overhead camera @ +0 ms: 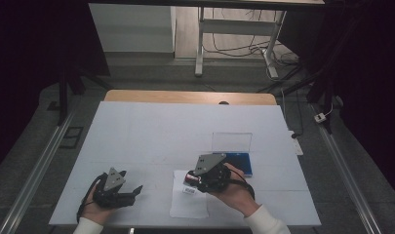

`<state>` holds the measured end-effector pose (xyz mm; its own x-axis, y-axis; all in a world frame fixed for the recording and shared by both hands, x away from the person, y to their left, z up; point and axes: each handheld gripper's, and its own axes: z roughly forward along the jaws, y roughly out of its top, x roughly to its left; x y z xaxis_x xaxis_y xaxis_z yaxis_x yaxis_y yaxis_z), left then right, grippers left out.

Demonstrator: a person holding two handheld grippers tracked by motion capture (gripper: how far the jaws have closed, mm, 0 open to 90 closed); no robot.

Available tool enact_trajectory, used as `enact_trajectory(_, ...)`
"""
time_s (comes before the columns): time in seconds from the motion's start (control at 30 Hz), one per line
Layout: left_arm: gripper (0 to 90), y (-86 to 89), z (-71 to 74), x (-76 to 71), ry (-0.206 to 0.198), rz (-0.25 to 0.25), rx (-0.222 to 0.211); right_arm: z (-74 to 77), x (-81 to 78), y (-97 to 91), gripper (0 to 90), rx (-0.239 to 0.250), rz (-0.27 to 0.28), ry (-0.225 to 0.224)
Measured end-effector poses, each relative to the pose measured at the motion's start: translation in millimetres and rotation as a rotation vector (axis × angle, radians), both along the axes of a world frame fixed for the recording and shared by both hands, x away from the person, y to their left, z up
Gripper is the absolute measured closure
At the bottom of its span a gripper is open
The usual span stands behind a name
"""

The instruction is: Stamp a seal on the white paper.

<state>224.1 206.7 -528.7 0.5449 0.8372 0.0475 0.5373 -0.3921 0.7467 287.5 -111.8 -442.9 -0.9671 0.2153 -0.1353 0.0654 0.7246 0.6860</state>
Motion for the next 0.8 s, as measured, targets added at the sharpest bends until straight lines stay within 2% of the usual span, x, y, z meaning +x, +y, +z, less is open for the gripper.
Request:
enact_trajectory(0.47,21.9,-0.4,0.1,0.0,-0.001,0.002,0.000,11.2,9.4,-18.7,70.0,0.038,-0.055,-0.011)
enact_trajectory(0.63,21.9,-0.5,0.6,-0.5,-0.003,0.001,0.000,11.2,17.2,-28.5,70.0,0.044,-0.092,-0.013)
enact_trajectory(0.8,21.9,-0.4,0.3,-0.1,-0.002,0.001,0.000,10.4,27.7,-41.4,70.0,0.046,-0.157,-0.009)
